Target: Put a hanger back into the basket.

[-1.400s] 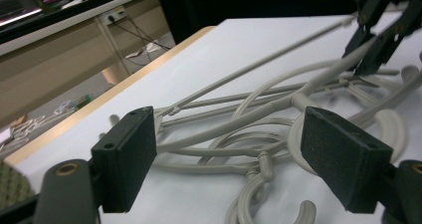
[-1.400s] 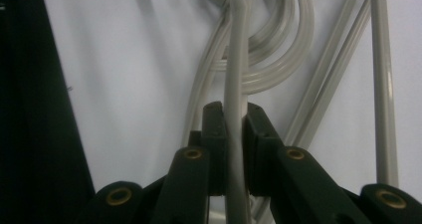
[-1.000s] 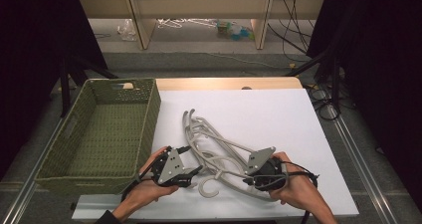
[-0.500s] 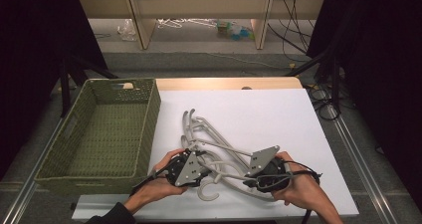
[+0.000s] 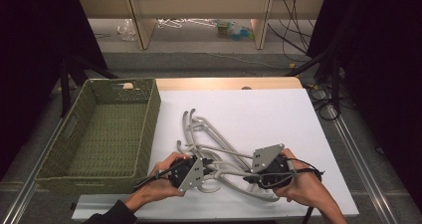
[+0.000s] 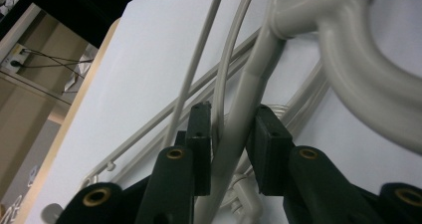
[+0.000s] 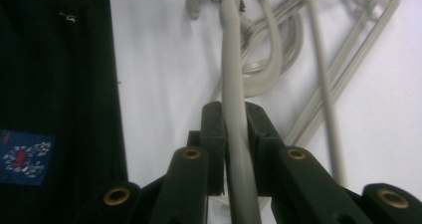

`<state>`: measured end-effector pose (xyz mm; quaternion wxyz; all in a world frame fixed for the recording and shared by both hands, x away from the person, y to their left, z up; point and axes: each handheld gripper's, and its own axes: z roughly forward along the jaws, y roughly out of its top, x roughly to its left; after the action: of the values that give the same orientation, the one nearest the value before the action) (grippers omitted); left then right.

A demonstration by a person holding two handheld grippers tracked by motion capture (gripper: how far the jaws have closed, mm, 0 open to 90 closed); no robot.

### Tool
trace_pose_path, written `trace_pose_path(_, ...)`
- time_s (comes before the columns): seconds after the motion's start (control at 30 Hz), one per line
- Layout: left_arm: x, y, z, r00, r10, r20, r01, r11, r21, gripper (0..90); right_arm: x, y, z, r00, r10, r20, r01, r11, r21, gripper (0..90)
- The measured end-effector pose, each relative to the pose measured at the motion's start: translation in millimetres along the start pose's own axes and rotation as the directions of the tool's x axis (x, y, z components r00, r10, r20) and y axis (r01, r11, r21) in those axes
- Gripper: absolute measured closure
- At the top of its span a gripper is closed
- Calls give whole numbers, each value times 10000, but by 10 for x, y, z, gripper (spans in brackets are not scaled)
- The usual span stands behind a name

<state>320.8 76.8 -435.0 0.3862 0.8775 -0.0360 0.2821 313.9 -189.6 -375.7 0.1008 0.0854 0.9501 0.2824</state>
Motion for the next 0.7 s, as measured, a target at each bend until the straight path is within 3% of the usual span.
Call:
trace_pose_path(0.17,32,103,-110,9997,-184,136,186,9997,-150,762,-29,5,-18,9967,-463,665,441,9985,335,749)
trace_pose_path(0.27,62,144,-163,9967,-696,411,704,9973,-201,785,-85,-10,-16,9932,-196,1150,182,9997,135,670)
trace_pose_path(0.37,74,157,-170,9932,-1077,452,1082,9941,-78,787,-105,-2,-16,9912,-72,1323,78,10000,-42,612)
trace_pose_path(0.4,101,148,-179,9857,-1602,529,1611,9868,-135,787,-117,2,-11,9875,231,1562,-214,9997,-127,541)
trace_pose_path(0.43,101,148,-179,9857,-1602,529,1611,9868,-135,788,-117,2,-11,9875,231,1562,-214,9997,-127,541)
trace_pose_path(0.47,124,138,-192,9769,-2068,535,2078,9781,-147,787,-132,4,-19,9802,688,1854,-631,9973,-369,451)
trace_pose_path(0.53,145,133,-204,9757,-2121,557,2126,9771,-29,788,-140,8,-33,9765,905,1956,-805,9950,-584,425)
trace_pose_path(0.57,156,123,-210,9668,-2479,622,2485,9686,-20,791,-153,9,-52,9701,1084,2172,-905,9918,-907,387)
trace_pose_path(0.6,167,108,-213,9533,-2942,687,2957,9552,-126,793,-170,11,-82,9676,1224,2210,-980,9881,-1183,360)
trace_pose_path(0.67,197,90,-226,9431,-3250,698,3259,9454,-16,793,-187,17,-155,9577,1695,2326,-1268,9740,-1877,347)
trace_pose_path(0.7,209,82,-231,9308,-3591,677,3602,9328,-50,793,-191,19,-180,9516,1850,2454,-1350,9690,-2071,330)
